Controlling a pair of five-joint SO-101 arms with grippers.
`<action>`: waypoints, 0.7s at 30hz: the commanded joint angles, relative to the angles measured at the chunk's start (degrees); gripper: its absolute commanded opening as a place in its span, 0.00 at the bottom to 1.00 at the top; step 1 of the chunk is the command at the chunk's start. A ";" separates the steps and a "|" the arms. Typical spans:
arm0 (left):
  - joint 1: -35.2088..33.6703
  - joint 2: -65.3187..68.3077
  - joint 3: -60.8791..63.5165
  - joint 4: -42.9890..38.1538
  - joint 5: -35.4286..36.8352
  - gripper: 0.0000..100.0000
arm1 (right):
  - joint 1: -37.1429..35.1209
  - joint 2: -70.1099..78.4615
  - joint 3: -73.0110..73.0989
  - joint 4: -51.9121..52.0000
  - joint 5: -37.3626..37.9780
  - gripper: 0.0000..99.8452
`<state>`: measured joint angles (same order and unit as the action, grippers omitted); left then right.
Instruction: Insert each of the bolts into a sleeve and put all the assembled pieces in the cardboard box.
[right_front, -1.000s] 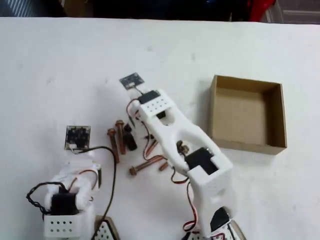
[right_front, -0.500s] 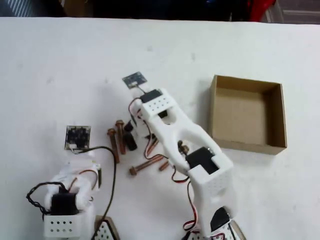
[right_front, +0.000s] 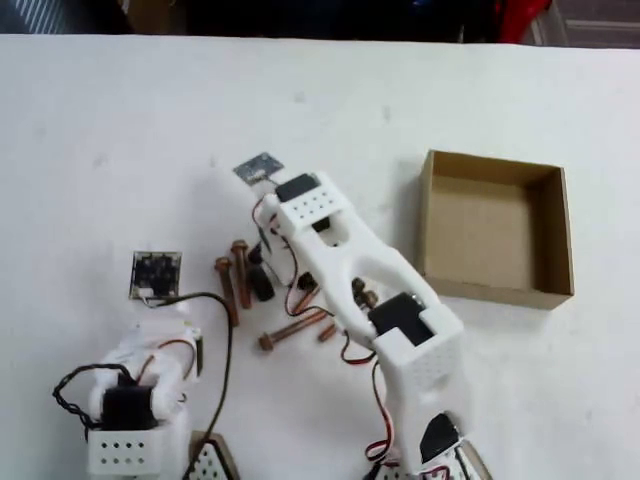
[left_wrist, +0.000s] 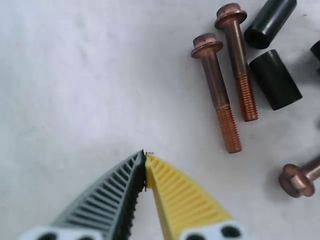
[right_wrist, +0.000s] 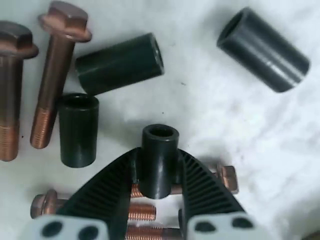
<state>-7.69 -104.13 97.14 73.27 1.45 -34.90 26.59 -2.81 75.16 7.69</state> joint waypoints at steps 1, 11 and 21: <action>0.40 -0.48 -0.18 0.26 0.53 0.02 | 0.57 -1.01 -2.73 0.75 0.70 0.02; 0.40 -0.48 -0.18 0.26 0.53 0.02 | 0.57 -13.14 -2.81 5.93 0.79 0.02; 0.40 -0.48 -0.18 0.26 0.53 0.02 | 0.66 -37.85 -2.46 16.13 1.14 0.02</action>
<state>-7.69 -104.13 97.14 73.27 1.45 -34.81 -2.95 -2.99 89.67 7.78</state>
